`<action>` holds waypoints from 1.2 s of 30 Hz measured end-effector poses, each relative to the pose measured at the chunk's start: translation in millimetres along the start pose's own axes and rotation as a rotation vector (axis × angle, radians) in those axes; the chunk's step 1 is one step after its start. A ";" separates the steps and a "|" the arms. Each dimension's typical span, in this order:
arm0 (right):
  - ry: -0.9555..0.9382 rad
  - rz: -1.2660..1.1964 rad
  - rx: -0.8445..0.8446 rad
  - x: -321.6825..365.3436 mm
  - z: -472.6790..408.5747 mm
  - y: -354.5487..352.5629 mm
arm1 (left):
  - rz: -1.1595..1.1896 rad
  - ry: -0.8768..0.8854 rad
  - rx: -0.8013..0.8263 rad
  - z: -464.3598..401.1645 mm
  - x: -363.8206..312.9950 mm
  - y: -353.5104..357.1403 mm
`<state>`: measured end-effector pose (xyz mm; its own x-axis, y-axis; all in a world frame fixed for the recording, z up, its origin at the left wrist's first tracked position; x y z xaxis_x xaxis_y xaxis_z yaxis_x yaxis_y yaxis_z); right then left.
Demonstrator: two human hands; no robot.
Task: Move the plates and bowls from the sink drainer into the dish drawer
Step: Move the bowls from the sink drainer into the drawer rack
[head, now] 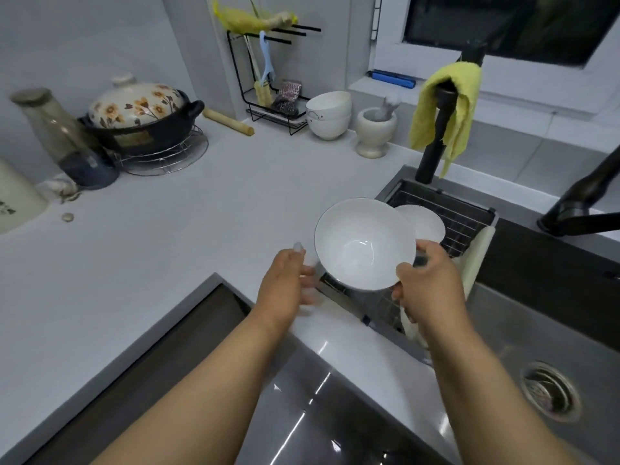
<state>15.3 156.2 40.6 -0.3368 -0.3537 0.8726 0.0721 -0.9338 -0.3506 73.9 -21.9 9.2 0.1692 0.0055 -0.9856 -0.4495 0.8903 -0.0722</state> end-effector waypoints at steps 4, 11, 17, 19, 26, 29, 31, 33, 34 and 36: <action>-0.038 0.030 0.164 7.6 48.9 20.6 | 0.268 -0.086 0.036 25.8 -8.6 -25.1; -0.111 -0.022 0.394 7.5 114.7 69.7 | 0.522 -0.133 -0.152 94.1 -9.0 -102.5; 0.097 -0.145 0.864 -7.7 182.4 134.6 | 0.597 -0.104 -0.326 168.3 10.6 -187.6; 0.158 -0.186 1.016 -15.6 212.5 155.5 | 0.590 -0.099 -0.383 195.3 21.9 -217.3; 0.273 -0.180 1.184 -50.2 318.1 225.1 | 0.479 -0.172 -0.480 302.2 65.0 -310.2; 0.278 -0.100 1.226 -70.6 359.5 252.8 | 0.390 -0.220 -0.573 350.1 91.8 -346.0; 0.269 -0.026 1.234 -83.7 385.1 269.4 | 0.350 -0.246 -0.681 383.2 108.4 -370.0; 0.262 0.060 1.241 -97.8 408.1 284.9 | 0.317 -0.256 -0.775 414.2 121.8 -391.5; 0.257 0.104 1.241 -105.3 419.4 292.3 | 0.289 -0.264 -0.812 429.0 128.8 -401.8; 0.244 0.192 1.236 -121.1 439.9 305.6 | 0.208 -0.295 -0.882 456.8 146.4 -420.8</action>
<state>491.1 -110.6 -22.6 -0.3775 -0.5914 0.7125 0.9172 -0.3448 0.1997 688.5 -187.8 -34.8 0.1715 0.3470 -0.9220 -0.9749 0.1949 -0.1079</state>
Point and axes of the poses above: each hand's wrist, its own z-axis away from the middle knuckle, its own y-axis out of the palm, x = y × z, the point moved 1 cm from there along -z, towards the middle knuckle, and after that the axes turned 8 degrees about y, right-handed, at the moved point
